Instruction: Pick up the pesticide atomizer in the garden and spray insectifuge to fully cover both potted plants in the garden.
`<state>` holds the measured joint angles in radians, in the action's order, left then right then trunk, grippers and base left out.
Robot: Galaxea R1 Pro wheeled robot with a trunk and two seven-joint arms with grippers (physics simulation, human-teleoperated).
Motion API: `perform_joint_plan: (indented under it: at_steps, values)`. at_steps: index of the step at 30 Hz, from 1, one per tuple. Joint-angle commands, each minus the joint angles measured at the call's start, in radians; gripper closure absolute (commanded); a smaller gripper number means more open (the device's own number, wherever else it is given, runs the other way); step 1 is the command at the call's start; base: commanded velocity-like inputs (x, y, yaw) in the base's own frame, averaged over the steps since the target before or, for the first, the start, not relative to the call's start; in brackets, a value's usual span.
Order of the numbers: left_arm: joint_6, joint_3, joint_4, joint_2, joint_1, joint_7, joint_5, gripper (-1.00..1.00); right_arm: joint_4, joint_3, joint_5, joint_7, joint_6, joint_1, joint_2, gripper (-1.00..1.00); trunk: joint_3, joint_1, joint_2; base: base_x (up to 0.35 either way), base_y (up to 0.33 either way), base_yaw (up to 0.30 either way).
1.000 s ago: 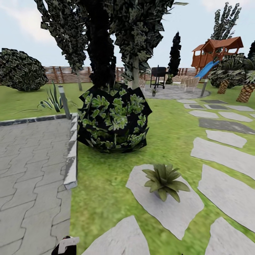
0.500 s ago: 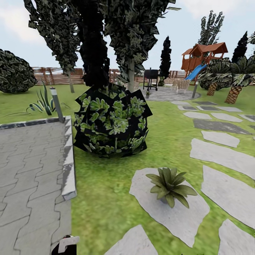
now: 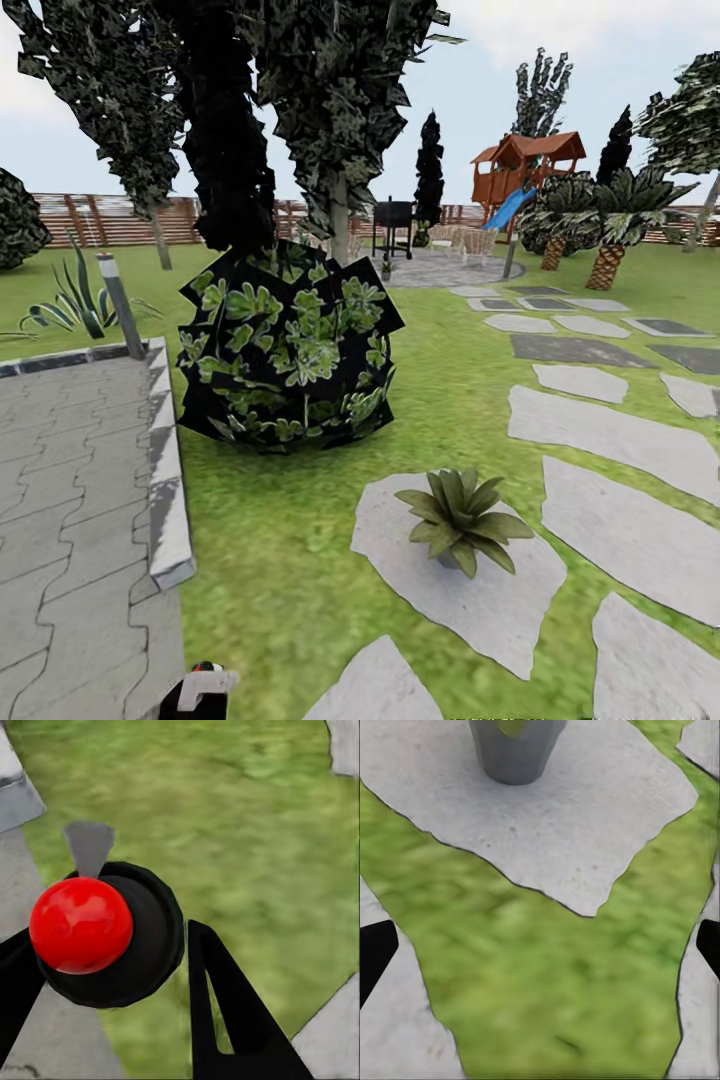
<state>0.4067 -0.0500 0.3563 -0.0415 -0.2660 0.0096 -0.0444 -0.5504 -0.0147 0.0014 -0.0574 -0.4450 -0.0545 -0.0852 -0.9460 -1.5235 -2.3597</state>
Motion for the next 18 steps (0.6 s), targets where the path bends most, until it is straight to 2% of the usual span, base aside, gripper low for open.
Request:
perform_joint_plan:
  at_steps: [1, 3, 5, 6, 7, 8, 10, 12, 13, 14, 16, 18]
  values:
    - [-0.002, 0.02, 0.0, -0.001, -0.003, -0.006, -0.015, 1.0, 0.001, 0.0, 0.001, -0.002, -0.003, -0.001, 0.0, -1.0, 0.0, 0.0, 0.0, 0.0, 0.001, -0.225]
    - [-0.023, 0.076, 0.0, -0.004, -0.006, -0.033, -0.037, 1.0, -0.003, 0.0, 0.002, -0.002, -0.002, -0.001, -0.002, -1.0, 0.002, 0.0, 0.0, 0.0, 0.001, -0.214]
    - [-0.061, 0.136, 0.0, -0.01, -0.008, -0.092, -0.057, 1.0, -0.007, 0.0, 0.004, 0.002, -0.002, -0.001, -0.008, -1.0, 0.003, 0.0, 0.0, 0.0, 0.0, -0.113]
    - [-0.083, 0.161, 0.002, -0.012, -0.01, -0.136, -0.065, 1.0, -0.01, 0.0, 0.012, 0.01, -0.002, -0.001, -0.011, -1.0, 0.003, 0.0, 0.0, 0.0, 0.0, -0.057]
    - [-0.093, 0.17, 0.005, -0.012, -0.011, -0.161, -0.068, 1.0, -0.017, 0.0, 0.029, 0.029, -0.001, -0.001, -0.012, -1.0, 0.003, 0.0, 0.0, 0.0, 0.0, -0.036]
    - [-0.121, 0.189, 0.022, -0.015, -0.016, -0.243, -0.077, 1.0, -0.03, 0.0, 0.06, 0.057, -0.001, -0.002, -0.014, -1.0, 0.003, 0.0, 0.0, 0.0, 0.0, -0.023]
    - [-0.156, 0.202, 0.054, -0.025, -0.038, -0.361, -0.103, 1.0, -0.076, 0.0, 0.159, 0.136, 0.001, -0.004, -0.016, -1.0, 0.003, 0.0, 0.0, 0.0, 0.0, -0.012]
    - [-0.207, 0.206, 0.082, -0.046, -0.072, -0.492, -0.163, 1.0, -0.13, -0.002, 0.274, 0.229, 0.007, -0.008, -0.019, -1.0, 0.003, 0.0, 0.0, 0.0, 0.0, -0.005]
    - [-0.223, 0.207, 0.088, -0.051, -0.084, -0.525, -0.183, 1.0, -0.158, -0.003, 0.326, 0.273, 0.014, -0.01, -0.02, -1.0, 0.003, 0.0, 0.0, 0.0, 0.0, -0.002]
    - [-0.257, 0.208, 0.098, -0.06, -0.109, -0.593, -0.224, 1.0, -0.171, -0.003, 0.35, 0.294, 0.019, -0.012, -0.02, -1.0, 0.003, 0.0, 0.0, 0.0, 0.0, -0.002]
    - [-0.324, 0.208, 0.111, -0.072, -0.165, -0.724, -0.311, 1.0, -0.225, -0.004, 0.428, 0.369, 0.053, -0.032, -0.021, -1.0, 0.004, 0.0, 0.0, 0.0, 0.0, -0.001]
    - [-0.368, 0.208, 0.117, -0.077, -0.218, -0.825, -0.388, 1.0, -0.261, -0.004, 0.487, 0.445, 0.105, -0.068, -0.022, -1.0, 0.004, 0.0, 0.0, 0.0, 0.0, 0.0]
